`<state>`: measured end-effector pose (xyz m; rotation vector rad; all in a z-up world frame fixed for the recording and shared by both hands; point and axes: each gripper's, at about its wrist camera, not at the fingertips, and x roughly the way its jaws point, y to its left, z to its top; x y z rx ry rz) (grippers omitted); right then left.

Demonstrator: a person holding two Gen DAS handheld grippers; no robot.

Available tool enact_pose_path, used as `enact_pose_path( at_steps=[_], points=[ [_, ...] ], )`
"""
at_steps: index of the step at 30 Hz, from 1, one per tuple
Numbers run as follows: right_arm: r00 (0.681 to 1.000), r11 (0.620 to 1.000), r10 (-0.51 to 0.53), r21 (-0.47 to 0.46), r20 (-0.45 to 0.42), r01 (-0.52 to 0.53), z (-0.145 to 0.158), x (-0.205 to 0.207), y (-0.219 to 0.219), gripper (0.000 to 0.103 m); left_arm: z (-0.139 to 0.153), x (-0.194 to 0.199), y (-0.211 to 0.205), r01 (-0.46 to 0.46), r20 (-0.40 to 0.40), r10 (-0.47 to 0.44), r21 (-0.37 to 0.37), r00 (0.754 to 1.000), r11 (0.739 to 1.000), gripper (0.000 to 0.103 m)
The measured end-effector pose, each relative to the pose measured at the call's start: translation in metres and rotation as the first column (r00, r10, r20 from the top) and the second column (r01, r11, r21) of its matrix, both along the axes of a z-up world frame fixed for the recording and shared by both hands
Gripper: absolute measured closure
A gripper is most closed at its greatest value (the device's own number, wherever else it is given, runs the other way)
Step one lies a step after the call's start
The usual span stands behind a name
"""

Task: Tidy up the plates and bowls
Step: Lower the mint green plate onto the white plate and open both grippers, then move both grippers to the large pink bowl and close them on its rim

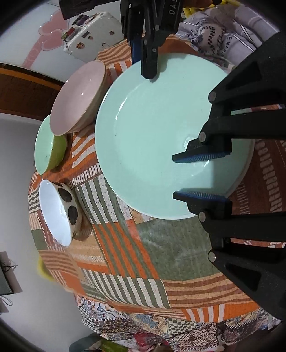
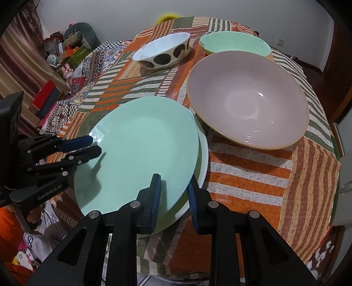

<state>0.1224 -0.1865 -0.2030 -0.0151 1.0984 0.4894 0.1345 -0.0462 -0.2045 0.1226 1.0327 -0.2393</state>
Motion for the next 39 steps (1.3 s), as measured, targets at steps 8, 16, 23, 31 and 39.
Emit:
enact_pose_path(
  at_steps=[8, 16, 23, 31, 39],
  points=[
    [0.997, 1.0, -0.028, -0.005, 0.066, 0.028, 0.021, -0.004, -0.02, 0.077, 0.025, 0.004, -0.001, -0.014, 0.048, 0.015, -0.007, 0.999, 1.0, 0.076],
    [0.974, 0.994, -0.111, 0.032, 0.198, 0.107, 0.052, 0.0, -0.055, 0.062, 0.061, 0.024, -0.025, -0.007, 0.158, 0.008, -0.005, 0.987, 1.0, 0.048],
    [0.947, 0.979, -0.204, 0.043, 0.25, 0.199, 0.056, 0.018, -0.09, 0.052, 0.064, 0.066, -0.055, 0.008, 0.14, -0.003, -0.033, 0.99, 0.999, 0.043],
    [0.94, 0.96, -0.28, 0.056, 0.193, 0.274, 0.031, 0.045, -0.117, 0.05, 0.031, 0.112, -0.078, 0.013, 0.048, -0.01, -0.05, 0.999, 0.999, 0.043],
    [0.946, 0.953, -0.299, 0.095, 0.125, 0.288, 0.006, 0.062, -0.125, 0.05, 0.008, 0.13, -0.092, 0.046, 0.004, -0.046, -0.06, 0.999, 0.997, 0.053]
  ],
)
